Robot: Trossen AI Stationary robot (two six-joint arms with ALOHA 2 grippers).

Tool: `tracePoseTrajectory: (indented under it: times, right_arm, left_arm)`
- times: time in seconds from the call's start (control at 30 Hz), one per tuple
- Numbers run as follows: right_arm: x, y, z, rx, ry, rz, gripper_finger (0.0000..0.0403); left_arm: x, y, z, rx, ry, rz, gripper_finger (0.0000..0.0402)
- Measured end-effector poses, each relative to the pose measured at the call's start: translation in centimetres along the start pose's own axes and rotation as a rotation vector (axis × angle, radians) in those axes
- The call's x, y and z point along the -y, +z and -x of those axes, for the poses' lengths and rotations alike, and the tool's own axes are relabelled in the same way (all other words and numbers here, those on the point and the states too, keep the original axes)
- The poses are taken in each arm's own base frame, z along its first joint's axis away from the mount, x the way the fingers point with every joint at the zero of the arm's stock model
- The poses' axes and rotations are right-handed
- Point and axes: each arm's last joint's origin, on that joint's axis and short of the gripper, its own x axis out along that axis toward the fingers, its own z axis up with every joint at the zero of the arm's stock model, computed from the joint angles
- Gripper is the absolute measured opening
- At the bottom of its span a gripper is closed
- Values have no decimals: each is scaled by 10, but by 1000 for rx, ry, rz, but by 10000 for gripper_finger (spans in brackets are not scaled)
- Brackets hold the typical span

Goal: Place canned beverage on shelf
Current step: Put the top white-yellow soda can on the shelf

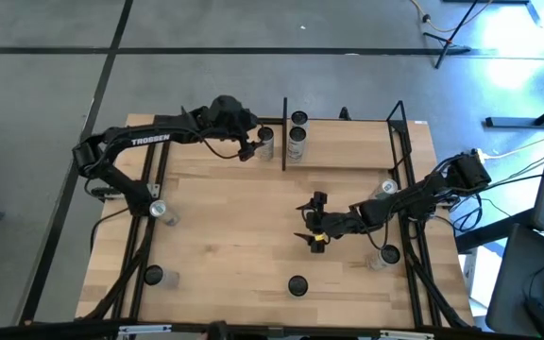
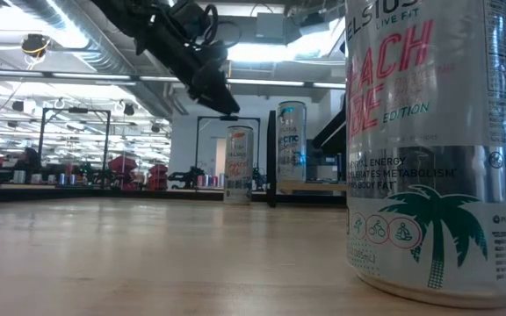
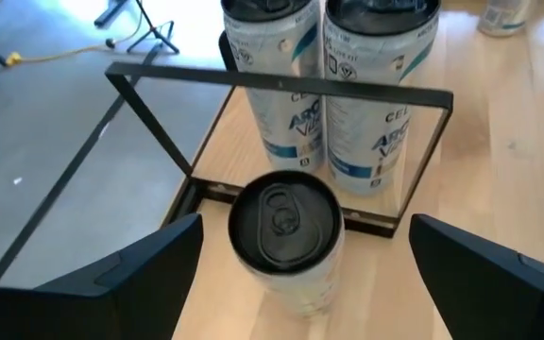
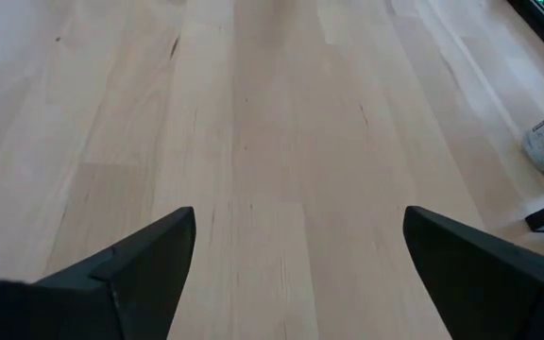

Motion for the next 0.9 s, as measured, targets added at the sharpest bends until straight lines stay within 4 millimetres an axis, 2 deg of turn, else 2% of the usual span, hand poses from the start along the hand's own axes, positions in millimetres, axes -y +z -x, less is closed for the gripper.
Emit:
tracePoseTrajectory:
  times: [0.17, 0.5, 0.9]
  right_arm:
    - [0, 0, 0, 0, 3, 0, 366]
    - [0, 0, 0, 0, 9, 0, 366]
    - [0, 0, 0, 1, 1, 1, 366]
  left_arm:
    - [-3, 0, -1, 21, -29, 5, 366]
    - [-13, -26, -40, -91, -40, 27, 366]
    - [-10, -35, -63, -92, -75, 6, 363]
